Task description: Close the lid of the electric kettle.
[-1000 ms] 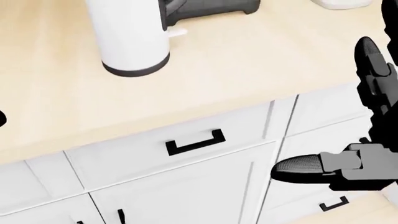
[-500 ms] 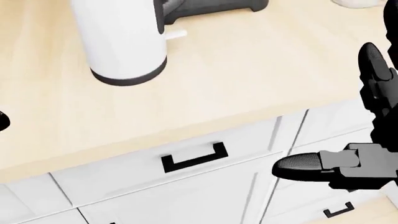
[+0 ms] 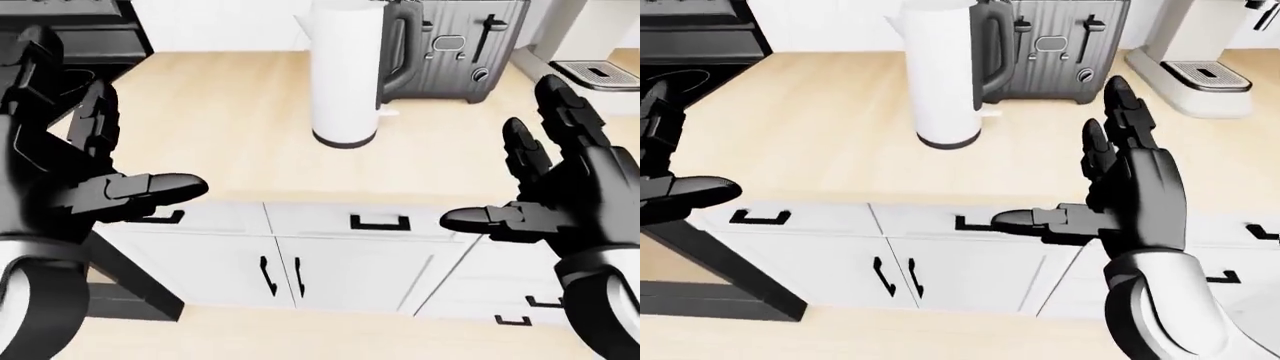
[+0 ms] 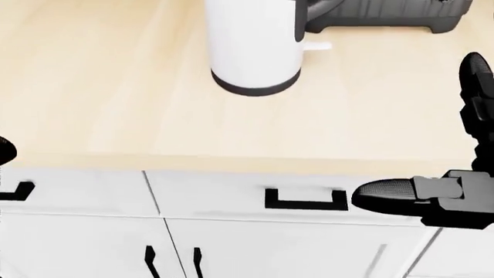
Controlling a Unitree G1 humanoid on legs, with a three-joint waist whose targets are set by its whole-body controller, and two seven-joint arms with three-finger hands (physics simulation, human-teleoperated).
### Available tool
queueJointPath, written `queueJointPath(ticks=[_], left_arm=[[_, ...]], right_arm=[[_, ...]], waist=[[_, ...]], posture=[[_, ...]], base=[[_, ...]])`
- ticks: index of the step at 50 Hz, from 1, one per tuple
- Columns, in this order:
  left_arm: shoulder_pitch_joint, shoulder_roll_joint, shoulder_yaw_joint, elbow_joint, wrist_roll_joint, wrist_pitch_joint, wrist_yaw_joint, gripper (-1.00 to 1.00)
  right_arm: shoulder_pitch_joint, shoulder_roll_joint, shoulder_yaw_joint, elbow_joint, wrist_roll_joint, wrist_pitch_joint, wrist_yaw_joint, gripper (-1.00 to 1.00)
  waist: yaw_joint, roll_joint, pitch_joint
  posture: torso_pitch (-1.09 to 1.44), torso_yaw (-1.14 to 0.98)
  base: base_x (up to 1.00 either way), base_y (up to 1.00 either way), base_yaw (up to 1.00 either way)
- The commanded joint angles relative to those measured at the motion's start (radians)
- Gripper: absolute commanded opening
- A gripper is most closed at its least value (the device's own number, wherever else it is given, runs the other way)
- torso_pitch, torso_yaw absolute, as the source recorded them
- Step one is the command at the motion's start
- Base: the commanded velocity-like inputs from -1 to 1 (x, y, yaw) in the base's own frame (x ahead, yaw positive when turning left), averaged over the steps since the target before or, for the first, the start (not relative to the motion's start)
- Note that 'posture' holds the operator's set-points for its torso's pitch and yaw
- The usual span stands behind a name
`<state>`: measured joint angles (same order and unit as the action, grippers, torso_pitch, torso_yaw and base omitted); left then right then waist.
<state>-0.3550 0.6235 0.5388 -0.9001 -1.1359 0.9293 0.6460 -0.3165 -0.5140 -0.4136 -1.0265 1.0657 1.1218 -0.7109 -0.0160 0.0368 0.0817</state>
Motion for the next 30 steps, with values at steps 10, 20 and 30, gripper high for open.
queueJointPath(ticks=[10,20,30], left_arm=[[-0.009,0.012,0.019,-0.008,0.011,-0.022,-0.005,1.0],[-0.012,0.008,0.021,-0.007,0.018,-0.016,-0.01,1.0],[-0.017,0.009,0.021,-0.005,0.014,-0.013,-0.009,1.0]], right_arm=[[-0.015,-0.014,-0.01,-0.021,-0.003,-0.028,-0.004,1.0],[-0.008,-0.027,-0.006,-0.021,-0.003,-0.045,-0.008,1.0],[-0.009,-0.036,-0.016,-0.021,0.045,-0.067,-0.025,1.0]], waist=[[0.016,-0.027,-0.029],[0.024,-0.035,-0.034],[0.024,-0.035,-0.037]], posture=[[0.0,0.0],[0.0,0.0],[0.0,0.0]], base=[[0.0,0.0,0.0],[0.0,0.0,0.0],[0.0,0.0,0.0]])
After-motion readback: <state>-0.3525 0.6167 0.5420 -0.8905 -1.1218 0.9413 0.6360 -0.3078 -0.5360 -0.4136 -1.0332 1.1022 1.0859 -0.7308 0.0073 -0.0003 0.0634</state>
